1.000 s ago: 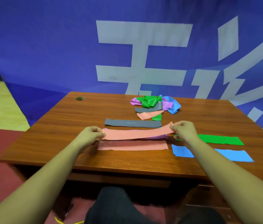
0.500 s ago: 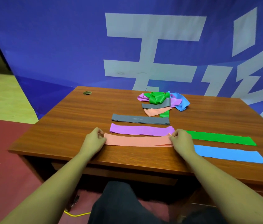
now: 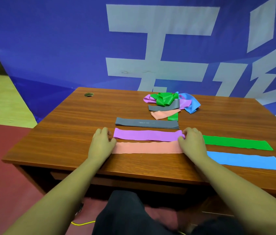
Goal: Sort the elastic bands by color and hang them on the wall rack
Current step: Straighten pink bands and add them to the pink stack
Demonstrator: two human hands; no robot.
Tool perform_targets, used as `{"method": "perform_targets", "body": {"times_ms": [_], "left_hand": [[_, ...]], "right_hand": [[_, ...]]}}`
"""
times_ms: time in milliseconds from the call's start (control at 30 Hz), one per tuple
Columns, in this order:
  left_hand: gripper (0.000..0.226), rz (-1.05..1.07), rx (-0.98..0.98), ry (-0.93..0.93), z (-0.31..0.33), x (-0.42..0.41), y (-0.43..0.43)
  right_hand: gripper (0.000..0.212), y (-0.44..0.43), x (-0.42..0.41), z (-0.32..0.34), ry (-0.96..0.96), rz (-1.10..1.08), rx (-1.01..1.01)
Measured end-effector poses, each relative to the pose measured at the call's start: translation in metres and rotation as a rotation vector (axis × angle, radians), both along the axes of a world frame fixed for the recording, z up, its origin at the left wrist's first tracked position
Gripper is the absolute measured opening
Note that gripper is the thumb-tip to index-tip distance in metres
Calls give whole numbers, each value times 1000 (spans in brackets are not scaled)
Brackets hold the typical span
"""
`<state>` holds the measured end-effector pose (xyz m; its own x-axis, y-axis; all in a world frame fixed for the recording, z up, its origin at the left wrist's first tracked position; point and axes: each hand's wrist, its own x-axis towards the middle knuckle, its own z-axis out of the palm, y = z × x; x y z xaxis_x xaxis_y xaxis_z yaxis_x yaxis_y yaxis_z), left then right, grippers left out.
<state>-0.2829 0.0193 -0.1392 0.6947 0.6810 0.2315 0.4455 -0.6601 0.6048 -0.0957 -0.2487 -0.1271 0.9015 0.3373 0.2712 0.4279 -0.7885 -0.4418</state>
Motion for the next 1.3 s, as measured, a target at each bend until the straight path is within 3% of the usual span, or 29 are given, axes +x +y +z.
{"method": "perform_targets", "body": {"times_ms": [233,433,633,767,867,1000,1167,1300], "left_hand": [[6,-188,13,-7,26,88,-17],[12,-261,-42,46,29,168,-25],[18,-243,-77,120,10,233,-13],[40,-141,-84,231,-5,266,-5],[28,-93,-76,258,-10,279,-6],[5,-188,-177,66,-8,281,-3],[17,-313,-345,-220,34,270,-6],[10,-344,-468,-402,87,262,-19]], "right_hand": [[25,26,43,25,59,51,1],[25,47,88,23,101,79,-32],[34,76,127,5,105,196,-38],[34,89,149,-9,89,234,-89],[24,94,161,-15,76,210,-91],[18,93,166,-14,94,220,-22],[11,82,162,22,59,184,275],[11,77,155,65,-24,168,496]]}}
